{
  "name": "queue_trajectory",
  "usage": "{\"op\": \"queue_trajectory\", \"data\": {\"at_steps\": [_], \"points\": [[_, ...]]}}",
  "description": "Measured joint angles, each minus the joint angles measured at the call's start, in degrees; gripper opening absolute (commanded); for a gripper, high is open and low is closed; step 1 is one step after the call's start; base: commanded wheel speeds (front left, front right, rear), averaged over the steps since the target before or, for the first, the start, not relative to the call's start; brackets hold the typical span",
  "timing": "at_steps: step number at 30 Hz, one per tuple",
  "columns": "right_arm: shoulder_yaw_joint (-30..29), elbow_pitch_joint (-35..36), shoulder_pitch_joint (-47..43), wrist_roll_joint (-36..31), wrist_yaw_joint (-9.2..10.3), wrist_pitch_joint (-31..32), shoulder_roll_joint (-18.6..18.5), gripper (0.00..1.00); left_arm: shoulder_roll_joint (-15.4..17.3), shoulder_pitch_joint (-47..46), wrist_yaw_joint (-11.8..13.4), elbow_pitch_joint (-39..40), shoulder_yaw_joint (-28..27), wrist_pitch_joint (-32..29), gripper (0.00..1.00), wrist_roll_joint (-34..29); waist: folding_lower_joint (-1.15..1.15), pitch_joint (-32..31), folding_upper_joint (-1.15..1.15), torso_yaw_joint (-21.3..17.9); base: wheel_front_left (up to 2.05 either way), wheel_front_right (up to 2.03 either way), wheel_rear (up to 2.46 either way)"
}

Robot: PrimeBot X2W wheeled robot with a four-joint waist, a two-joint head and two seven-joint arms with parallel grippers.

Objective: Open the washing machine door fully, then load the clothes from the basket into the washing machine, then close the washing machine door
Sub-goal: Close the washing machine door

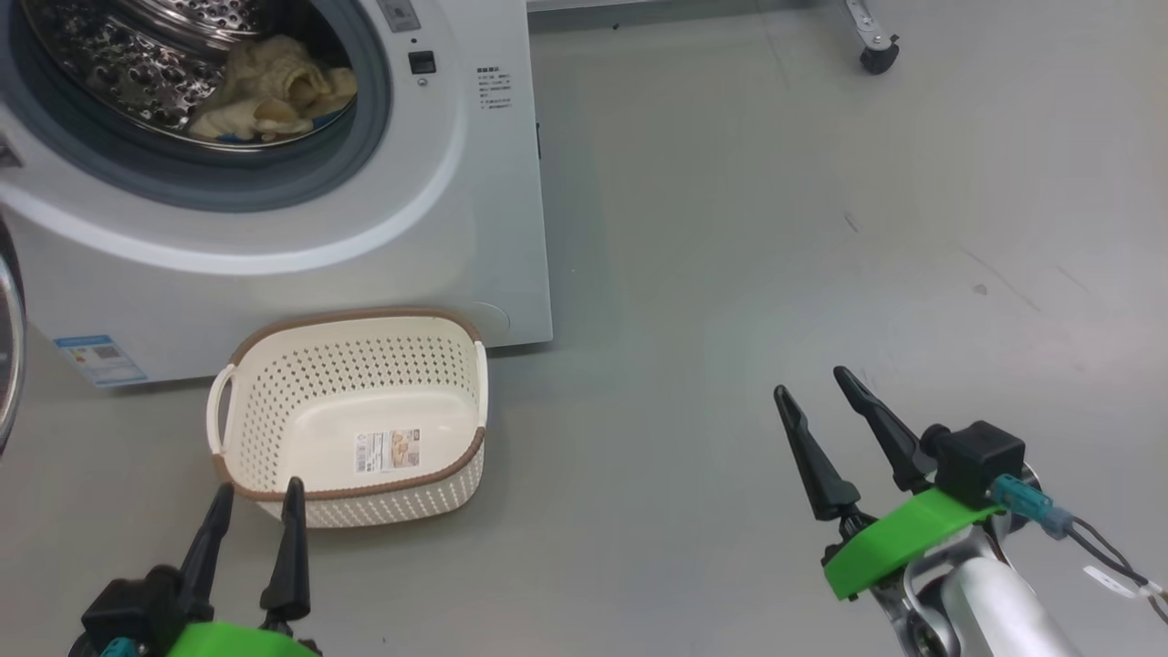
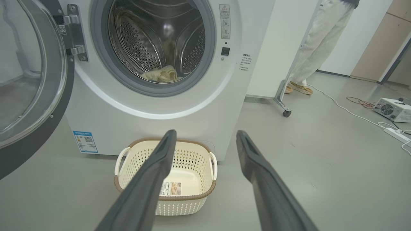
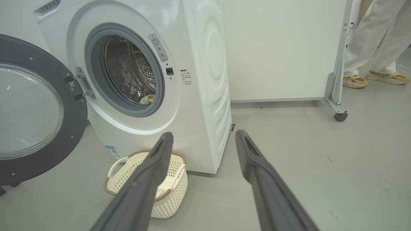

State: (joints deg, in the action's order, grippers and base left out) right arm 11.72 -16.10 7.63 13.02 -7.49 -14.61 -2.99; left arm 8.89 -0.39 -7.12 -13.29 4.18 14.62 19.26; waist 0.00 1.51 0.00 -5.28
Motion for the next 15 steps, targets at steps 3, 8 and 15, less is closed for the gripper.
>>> {"op": "queue_trajectory", "data": {"at_steps": [3,8,15], "points": [[-0.19,0.02,-0.01,0.00,0.00,0.00,0.00,1.00,0.02,-0.12,-0.03,-0.05,0.05,0.00,1.00,0.41,0.00,-0.07,0.00,1.24,0.00,0.00,0.00],[-0.41,0.18,-0.12,0.00,0.00,0.00,0.00,1.00,0.02,-0.48,-0.34,-0.09,0.14,0.00,1.00,0.40,0.00,0.19,0.00,4.40,0.00,0.00,0.00],[-0.23,0.26,-0.27,-0.18,0.00,0.00,0.00,1.00,0.13,-0.61,-0.35,-0.11,0.51,0.00,1.00,0.65,0.00,0.50,0.00,10.13,0.00,0.00,0.00]]}}
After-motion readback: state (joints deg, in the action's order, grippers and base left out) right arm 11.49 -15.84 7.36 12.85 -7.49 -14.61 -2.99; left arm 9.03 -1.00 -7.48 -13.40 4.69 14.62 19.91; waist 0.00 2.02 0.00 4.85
